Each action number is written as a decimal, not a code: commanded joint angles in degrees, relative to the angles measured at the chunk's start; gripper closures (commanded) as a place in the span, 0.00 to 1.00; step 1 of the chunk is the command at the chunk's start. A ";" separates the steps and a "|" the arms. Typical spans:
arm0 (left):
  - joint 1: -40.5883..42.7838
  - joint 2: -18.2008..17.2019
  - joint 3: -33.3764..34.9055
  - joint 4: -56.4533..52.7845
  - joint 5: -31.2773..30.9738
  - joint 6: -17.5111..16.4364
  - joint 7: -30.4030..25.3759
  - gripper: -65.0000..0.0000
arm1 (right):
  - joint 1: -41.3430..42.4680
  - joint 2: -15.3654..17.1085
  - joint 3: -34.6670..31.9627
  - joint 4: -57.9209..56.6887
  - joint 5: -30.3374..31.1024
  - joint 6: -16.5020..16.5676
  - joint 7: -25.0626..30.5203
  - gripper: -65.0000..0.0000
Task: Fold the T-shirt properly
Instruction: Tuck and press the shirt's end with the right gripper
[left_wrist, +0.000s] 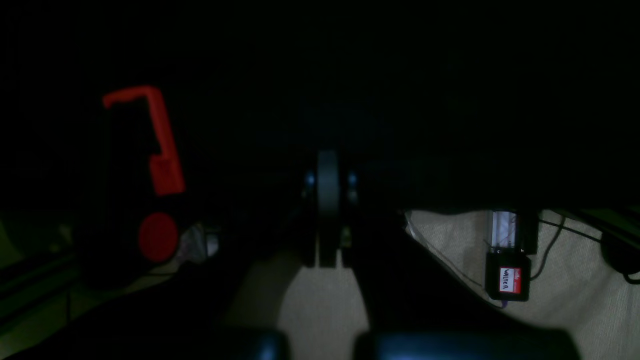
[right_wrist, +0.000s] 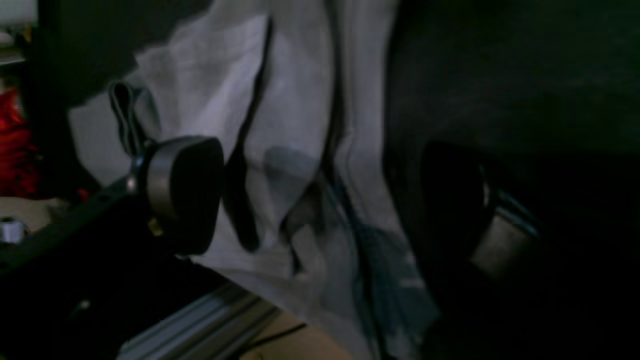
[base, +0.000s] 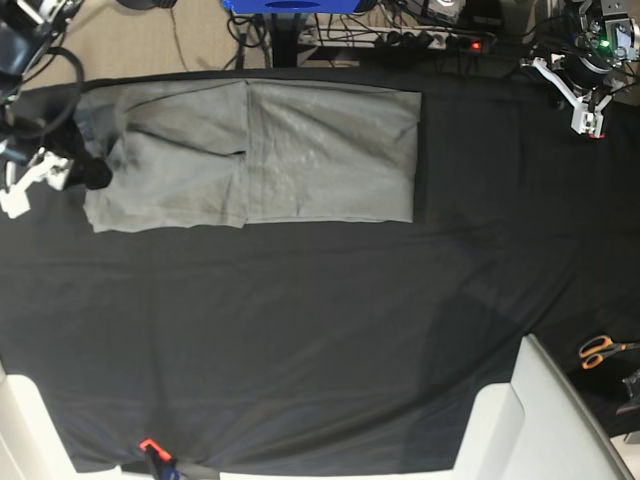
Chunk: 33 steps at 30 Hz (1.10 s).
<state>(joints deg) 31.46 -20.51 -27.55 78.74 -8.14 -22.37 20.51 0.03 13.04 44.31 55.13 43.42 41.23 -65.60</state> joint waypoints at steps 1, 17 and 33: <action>0.32 -0.98 -0.36 0.86 -0.25 0.35 -0.78 1.00 | -0.69 0.72 -0.23 -1.02 -4.69 -1.23 -1.25 0.08; 0.32 -0.98 -0.36 0.78 -0.25 0.35 -0.51 1.00 | -2.80 0.11 -9.11 2.49 -4.34 -1.23 -6.09 0.08; 0.32 -0.98 -0.27 0.60 -0.25 0.35 -0.42 1.00 | -3.07 -3.24 -11.66 2.58 -4.34 -1.23 -8.20 0.08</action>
<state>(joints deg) 31.44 -20.51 -27.55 78.74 -8.14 -22.37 20.73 -1.63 11.22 33.69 58.78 45.65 41.28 -68.36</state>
